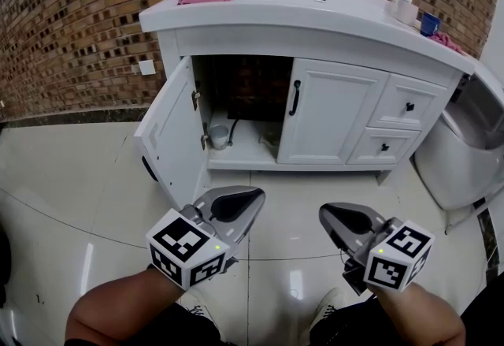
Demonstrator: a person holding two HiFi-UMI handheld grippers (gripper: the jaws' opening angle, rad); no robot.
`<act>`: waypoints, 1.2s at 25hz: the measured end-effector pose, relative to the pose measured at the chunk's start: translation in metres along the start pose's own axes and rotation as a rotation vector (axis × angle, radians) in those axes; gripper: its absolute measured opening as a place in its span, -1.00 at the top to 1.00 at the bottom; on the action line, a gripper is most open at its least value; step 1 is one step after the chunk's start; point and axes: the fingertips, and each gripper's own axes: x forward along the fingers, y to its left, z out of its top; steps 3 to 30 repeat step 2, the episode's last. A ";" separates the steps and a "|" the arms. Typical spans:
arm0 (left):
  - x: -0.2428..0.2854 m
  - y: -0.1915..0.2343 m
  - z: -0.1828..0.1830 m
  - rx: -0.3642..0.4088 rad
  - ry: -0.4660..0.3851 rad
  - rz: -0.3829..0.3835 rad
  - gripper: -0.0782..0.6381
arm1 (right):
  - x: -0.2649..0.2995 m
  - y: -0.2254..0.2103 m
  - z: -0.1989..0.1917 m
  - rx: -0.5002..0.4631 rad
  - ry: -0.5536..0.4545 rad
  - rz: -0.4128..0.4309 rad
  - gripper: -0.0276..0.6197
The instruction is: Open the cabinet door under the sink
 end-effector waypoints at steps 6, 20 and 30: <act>0.001 0.000 0.001 0.001 -0.001 -0.001 0.76 | 0.000 0.000 0.000 0.001 0.000 0.000 0.90; 0.001 0.000 0.001 0.001 -0.001 -0.001 0.76 | 0.000 0.000 0.000 0.001 0.000 0.000 0.90; 0.001 0.000 0.001 0.001 -0.001 -0.001 0.76 | 0.000 0.000 0.000 0.001 0.000 0.000 0.90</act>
